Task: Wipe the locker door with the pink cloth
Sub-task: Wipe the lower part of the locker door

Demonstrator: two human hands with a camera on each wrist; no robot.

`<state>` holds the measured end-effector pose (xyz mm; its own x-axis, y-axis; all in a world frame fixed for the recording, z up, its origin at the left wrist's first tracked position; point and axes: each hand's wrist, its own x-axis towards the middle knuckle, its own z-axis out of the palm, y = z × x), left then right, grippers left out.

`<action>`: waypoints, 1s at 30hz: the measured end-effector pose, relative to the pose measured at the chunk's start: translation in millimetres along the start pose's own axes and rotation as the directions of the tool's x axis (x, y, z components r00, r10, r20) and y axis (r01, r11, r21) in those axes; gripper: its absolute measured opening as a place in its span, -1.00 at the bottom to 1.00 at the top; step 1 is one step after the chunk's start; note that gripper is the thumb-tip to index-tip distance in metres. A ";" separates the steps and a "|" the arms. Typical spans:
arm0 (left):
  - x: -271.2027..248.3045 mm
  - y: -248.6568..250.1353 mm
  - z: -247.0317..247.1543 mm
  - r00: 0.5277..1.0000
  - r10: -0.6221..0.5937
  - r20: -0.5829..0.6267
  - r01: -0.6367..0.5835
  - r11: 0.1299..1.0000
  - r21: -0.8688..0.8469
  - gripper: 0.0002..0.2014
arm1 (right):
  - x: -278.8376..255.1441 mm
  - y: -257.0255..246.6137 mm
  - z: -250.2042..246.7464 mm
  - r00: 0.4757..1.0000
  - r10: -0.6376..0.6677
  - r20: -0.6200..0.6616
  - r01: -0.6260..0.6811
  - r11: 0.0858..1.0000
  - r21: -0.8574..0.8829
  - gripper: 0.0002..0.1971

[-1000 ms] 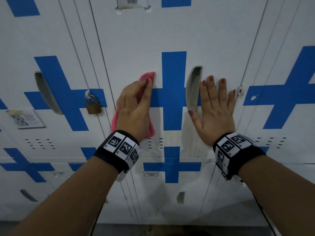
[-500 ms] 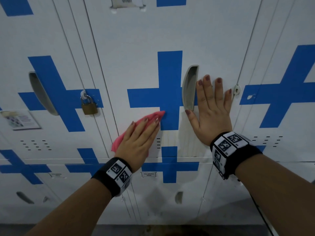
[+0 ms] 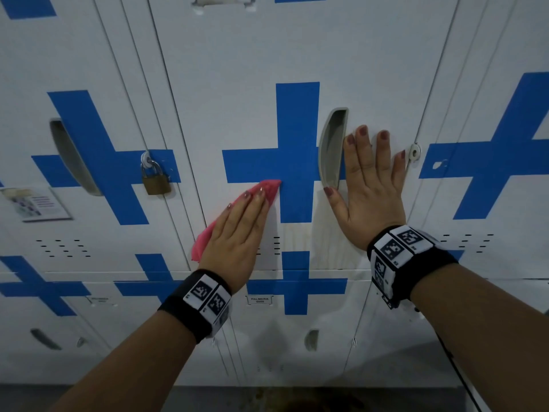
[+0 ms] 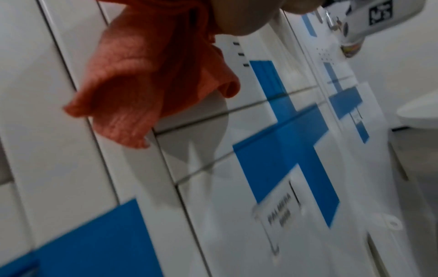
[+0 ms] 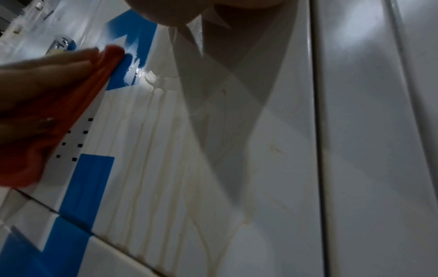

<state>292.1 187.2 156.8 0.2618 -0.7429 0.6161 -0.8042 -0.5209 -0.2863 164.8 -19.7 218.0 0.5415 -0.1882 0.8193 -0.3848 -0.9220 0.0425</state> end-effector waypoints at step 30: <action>3.5 8.6 2.2 0.996 0.004 -0.085 -0.008 0.999 -0.048 0.08 | -0.4 -0.2 -1.0 1.000 0.009 0.006 -0.009 1.000 0.012 -0.27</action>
<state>287.3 179.2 154.8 0.2126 -0.7065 0.6751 -0.8307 -0.4945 -0.2559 163.9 -19.2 218.2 0.5427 -0.1990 0.8160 -0.3812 -0.9241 0.0282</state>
